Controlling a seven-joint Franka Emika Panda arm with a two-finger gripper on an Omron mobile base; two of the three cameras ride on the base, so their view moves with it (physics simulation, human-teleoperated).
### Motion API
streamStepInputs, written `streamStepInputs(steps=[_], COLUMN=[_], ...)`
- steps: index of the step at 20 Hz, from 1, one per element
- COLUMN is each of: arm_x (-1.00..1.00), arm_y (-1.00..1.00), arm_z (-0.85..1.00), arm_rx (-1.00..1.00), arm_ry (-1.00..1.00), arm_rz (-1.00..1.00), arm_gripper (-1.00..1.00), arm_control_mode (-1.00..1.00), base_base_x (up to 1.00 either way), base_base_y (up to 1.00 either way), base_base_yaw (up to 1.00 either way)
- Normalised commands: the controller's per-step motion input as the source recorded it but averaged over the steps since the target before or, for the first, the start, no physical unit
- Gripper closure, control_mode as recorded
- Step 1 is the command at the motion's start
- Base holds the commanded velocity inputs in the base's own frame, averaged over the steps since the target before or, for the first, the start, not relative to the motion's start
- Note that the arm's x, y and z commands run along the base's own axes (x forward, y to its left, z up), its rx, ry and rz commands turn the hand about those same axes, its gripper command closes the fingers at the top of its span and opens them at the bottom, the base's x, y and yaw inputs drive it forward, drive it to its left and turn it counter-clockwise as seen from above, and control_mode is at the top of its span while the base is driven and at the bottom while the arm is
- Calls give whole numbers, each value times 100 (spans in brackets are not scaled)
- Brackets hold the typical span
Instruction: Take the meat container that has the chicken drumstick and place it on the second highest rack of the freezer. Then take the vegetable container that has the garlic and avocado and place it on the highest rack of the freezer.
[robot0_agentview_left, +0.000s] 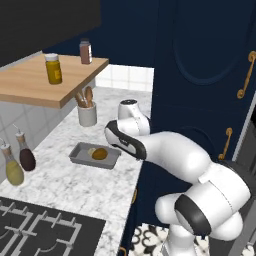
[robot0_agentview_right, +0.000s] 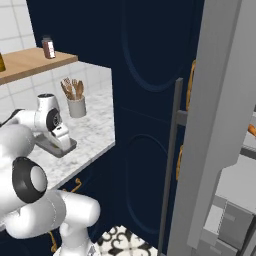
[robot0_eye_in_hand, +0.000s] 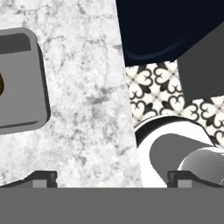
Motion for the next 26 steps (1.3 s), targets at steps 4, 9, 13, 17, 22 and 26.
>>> streamStepInputs(steps=[4, 9, 13, 17, 22, 26], arm_x=[32, 70, 51, 38, 47, 28], arm_y=[2, 0, 0, 0, 8, 36], arm_z=[-34, -21, -33, -36, -30, -36], arm_rx=[0, 1, 0, 0, 0, 0], arm_ry=[0, 0, 1, 2, 1, 1], arm_rz=[-23, -1, 6, 6, 5, 1], arm_gripper=[-100, -100, -100, -100, -100, -100], arm_control_mode=[-100, -100, -100, -100, -100, -100], base_base_x=[0, 0, 0, 0, 0, 0], base_base_y=[0, 0, 0, 0, 0, 0], base_base_yaw=[0, 0, 0, 0, 0, 0])
